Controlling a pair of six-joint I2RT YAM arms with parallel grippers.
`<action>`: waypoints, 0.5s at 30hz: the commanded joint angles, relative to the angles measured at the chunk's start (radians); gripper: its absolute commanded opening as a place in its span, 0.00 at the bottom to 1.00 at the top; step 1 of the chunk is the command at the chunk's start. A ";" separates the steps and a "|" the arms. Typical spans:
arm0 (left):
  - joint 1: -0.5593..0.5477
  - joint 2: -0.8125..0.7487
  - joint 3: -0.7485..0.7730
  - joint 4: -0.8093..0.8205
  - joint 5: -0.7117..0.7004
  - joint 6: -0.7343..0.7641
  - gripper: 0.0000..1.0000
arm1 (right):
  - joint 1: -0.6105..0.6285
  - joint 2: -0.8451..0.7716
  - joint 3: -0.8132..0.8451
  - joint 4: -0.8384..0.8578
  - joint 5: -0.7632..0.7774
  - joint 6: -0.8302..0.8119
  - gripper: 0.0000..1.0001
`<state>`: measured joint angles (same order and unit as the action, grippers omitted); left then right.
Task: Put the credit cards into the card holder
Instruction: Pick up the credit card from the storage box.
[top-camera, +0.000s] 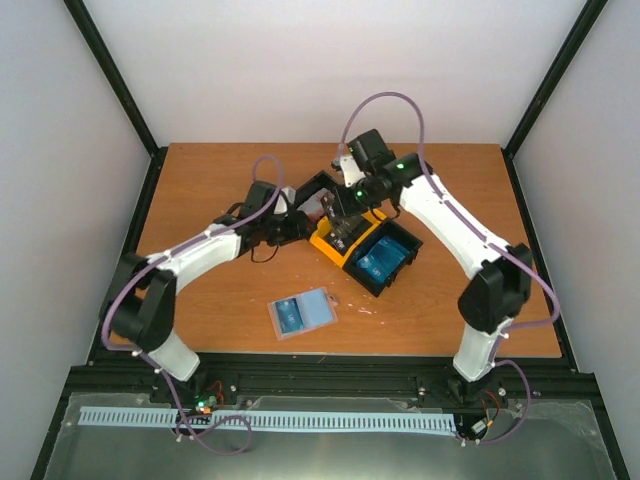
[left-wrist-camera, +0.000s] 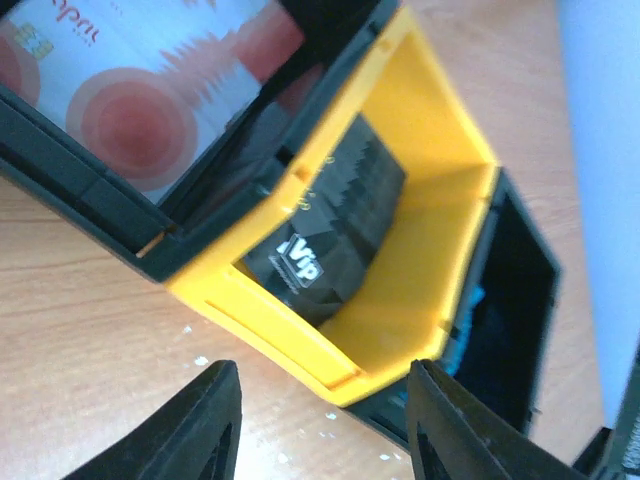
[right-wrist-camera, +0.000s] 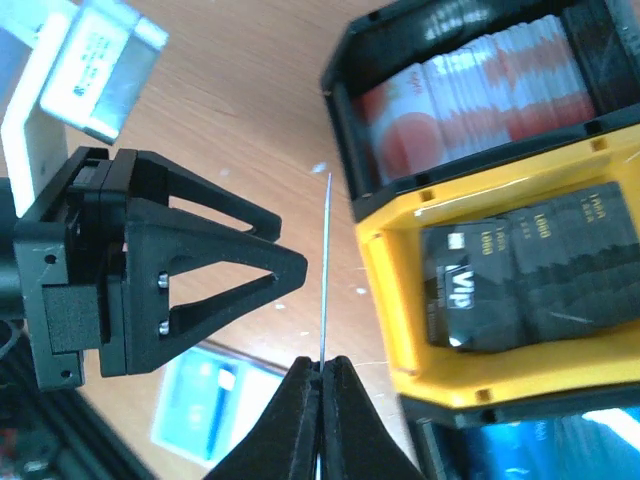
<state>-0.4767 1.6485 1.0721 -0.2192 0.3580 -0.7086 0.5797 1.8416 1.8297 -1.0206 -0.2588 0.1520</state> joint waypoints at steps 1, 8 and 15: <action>0.006 -0.184 -0.084 0.050 -0.021 -0.060 0.50 | 0.003 -0.136 -0.128 0.118 -0.145 0.199 0.03; 0.006 -0.552 -0.258 0.050 -0.001 -0.247 0.81 | 0.021 -0.361 -0.478 0.483 -0.364 0.650 0.03; 0.006 -0.686 -0.378 0.067 0.223 -0.514 0.96 | 0.080 -0.477 -0.790 0.948 -0.497 1.103 0.03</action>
<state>-0.4767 0.9882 0.7429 -0.1490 0.4423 -1.0206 0.6312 1.4136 1.1358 -0.4217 -0.6464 0.9176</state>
